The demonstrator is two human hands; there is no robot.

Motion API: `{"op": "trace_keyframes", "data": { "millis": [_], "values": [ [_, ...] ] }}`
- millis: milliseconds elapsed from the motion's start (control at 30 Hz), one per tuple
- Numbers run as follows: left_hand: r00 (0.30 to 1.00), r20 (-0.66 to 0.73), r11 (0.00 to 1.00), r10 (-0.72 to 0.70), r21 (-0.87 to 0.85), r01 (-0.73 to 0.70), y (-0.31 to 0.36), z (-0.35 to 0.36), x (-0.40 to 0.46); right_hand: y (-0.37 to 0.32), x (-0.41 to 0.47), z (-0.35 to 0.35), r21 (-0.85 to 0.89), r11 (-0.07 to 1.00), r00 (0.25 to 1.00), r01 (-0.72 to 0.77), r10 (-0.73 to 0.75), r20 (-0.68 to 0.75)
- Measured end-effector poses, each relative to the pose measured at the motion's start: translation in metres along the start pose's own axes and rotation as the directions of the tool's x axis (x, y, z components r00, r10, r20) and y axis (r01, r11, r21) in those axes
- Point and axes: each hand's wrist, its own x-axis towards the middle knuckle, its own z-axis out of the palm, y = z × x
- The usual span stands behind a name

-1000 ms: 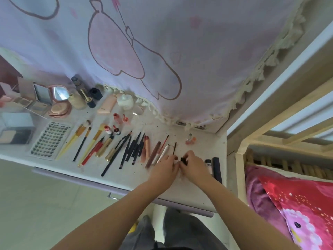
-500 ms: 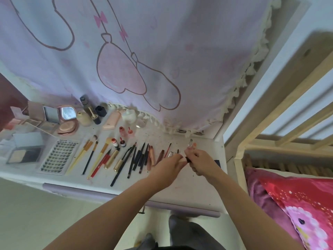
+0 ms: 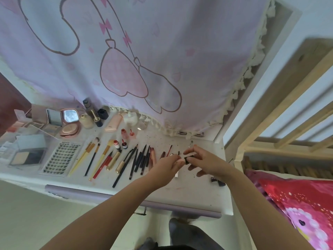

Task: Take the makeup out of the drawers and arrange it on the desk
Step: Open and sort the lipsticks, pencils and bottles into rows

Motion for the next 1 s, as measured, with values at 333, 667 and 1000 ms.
{"op": "trace_keyframes", "data": {
  "millis": [333, 667, 1000],
  "values": [
    [0.998, 0.017, 0.997, 0.052, 0.047, -0.053, 0.001, 0.000, 0.005, 0.002, 0.001, -0.009, 0.024, 0.994, 0.994, -0.106, 0.105, 0.024],
    [0.995, 0.093, 0.996, 0.022, 0.084, -0.030, 0.003, 0.004, 0.014, 0.011, 0.008, -0.029, -0.065, 0.989, 0.978, -0.131, 0.140, 0.156],
    [0.988, 0.110, 0.981, -0.111, -0.145, 0.126, -0.027, 0.009, 0.032, 0.045, 0.009, -0.071, -0.042, 0.986, 0.985, -0.163, 0.165, 0.050]
  ]
}}
